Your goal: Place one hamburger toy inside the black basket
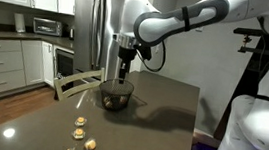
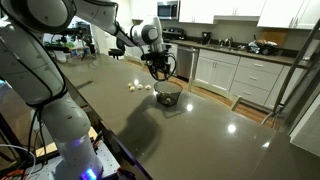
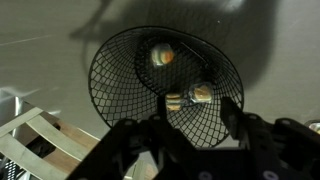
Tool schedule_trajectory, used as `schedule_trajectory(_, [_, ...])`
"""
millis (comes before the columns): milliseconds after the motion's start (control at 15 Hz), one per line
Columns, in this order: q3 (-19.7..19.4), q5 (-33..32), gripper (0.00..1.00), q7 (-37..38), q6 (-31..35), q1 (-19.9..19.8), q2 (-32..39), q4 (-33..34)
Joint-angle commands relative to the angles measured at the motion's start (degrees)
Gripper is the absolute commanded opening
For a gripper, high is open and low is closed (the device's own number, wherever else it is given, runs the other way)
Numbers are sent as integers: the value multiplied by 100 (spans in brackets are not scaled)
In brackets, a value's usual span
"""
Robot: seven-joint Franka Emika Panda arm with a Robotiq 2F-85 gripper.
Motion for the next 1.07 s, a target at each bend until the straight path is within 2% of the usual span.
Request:
schedule_trajectory(0, [1,-20,90,-53,-6,-73,110,195])
schedule_trajectory(133, [-11,15,99,-73,-42,-66,98,227])
schedule_trajectory(200, [-15,6,100,-69,-40,-67,90,227])
schedule_trajectory(400, [-19,61,100,-147,-205,-50,59,250])
schedule_trajectory(800, [-54,307,100,-399,-1080,-39,-82,363])
schedule_trajectory(1000, [-12,170,100,-178,-959,-38,-53,303])
